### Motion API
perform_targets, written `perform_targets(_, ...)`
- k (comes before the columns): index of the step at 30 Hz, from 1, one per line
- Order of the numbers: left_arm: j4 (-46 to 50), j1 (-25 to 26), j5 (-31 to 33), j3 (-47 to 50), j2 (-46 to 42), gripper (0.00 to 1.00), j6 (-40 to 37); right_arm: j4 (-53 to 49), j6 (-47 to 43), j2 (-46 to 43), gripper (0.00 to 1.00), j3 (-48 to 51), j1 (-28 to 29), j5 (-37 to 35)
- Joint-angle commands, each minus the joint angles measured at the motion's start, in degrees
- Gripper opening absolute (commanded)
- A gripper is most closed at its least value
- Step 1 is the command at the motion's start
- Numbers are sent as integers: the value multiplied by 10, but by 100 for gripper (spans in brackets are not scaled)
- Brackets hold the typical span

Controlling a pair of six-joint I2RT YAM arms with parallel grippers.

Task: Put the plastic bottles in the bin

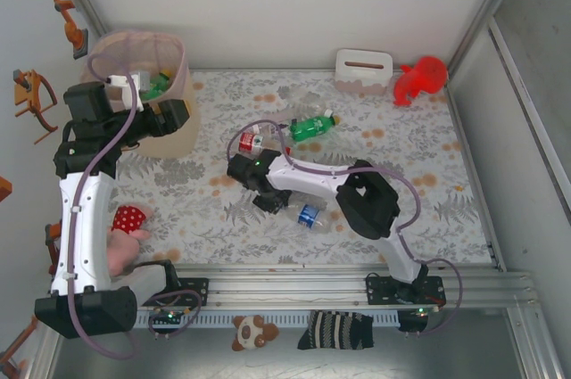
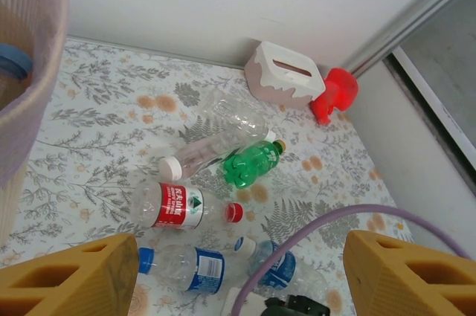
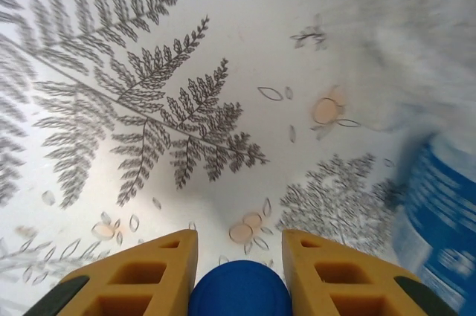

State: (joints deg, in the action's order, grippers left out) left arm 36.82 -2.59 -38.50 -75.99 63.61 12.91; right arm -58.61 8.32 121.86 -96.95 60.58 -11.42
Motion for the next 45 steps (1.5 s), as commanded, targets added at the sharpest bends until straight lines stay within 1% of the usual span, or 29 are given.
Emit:
perform_targets(1,-21,12,-19,-8,-4,72,-2,7,15,-73,24,-18,-2,-1)
perform_targets(6,-59,35,-39,5,-17,72,-9,46,33,-149,24,-2,-21,23)
perform_targets(12,-119,66,-78,27,-33,72,-11,110,47,-251,23,31,-57,45)
perform_targets(15,-145,97,-88,39,-40,72,-24,147,49,-301,23,48,-73,53)
perform_targets(21,-167,183,-86,43,-39,75,-69,226,57,-387,23,75,-92,60)
perform_targets(30,-218,276,-93,48,-6,84,-76,338,89,-480,23,108,-95,72)
perform_targets(34,-255,328,-84,50,13,87,-76,375,123,-505,23,113,-95,46)
perform_targets(38,-280,377,-45,46,41,91,-77,403,146,-515,23,113,-94,42)
perform_targets(45,-304,440,1,33,78,93,-94,426,171,-529,22,115,-94,20)
